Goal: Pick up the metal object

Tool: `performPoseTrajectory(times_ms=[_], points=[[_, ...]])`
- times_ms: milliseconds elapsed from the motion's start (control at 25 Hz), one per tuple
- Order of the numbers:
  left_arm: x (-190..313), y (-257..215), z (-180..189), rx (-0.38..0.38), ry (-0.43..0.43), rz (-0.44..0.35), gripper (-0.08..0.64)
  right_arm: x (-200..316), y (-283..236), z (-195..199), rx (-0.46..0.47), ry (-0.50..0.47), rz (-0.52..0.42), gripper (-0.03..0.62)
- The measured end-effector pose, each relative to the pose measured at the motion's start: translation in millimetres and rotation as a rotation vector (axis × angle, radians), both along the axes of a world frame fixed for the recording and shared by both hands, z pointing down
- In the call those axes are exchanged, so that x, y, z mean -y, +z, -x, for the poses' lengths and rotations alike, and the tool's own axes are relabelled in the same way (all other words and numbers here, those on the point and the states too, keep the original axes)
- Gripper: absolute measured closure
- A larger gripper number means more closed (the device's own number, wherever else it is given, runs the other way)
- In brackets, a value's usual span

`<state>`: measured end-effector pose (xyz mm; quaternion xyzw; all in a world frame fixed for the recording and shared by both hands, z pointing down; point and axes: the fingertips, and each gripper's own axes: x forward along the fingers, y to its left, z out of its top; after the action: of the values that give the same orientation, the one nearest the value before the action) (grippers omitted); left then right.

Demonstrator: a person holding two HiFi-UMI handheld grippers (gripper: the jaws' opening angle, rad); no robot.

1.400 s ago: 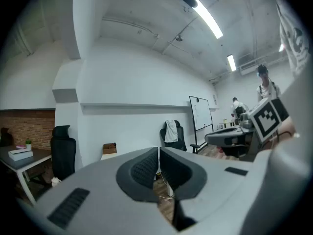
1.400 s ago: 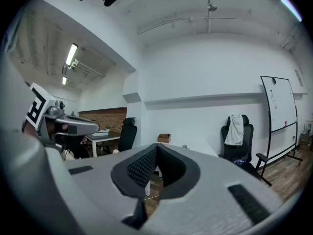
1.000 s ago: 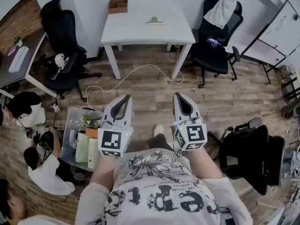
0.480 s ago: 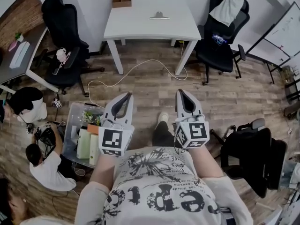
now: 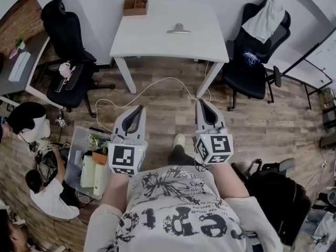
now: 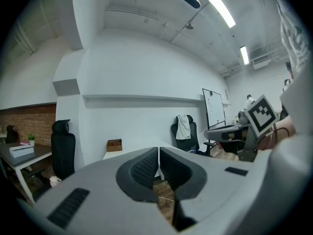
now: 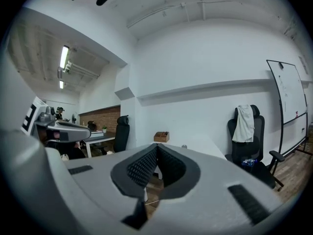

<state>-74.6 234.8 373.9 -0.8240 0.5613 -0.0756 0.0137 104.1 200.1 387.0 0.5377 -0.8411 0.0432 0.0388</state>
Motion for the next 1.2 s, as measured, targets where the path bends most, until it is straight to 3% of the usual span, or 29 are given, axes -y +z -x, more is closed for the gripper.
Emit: performPoseTrajectory(times_ms=[360,600,880,1200], points=[[160,-20,-59,0.011,-0.057,-0.043,0.548,168,-17,-51,-0.007,-0.069,-0.034,0.6],[228,-27,-87,0.019,-0.039,-0.061,0.548,241,-15,-65,-0.011,-0.088,-0.029,0.6],[311,6,-62,-0.001,-0.077,0.005,0.548,325,15,-51,-0.03,-0.082,0.019,0.6],[447,16,-33,-0.003,-0.008,0.013,0.548,453,30,-14,-0.047,-0.047,0.065,0.6]])
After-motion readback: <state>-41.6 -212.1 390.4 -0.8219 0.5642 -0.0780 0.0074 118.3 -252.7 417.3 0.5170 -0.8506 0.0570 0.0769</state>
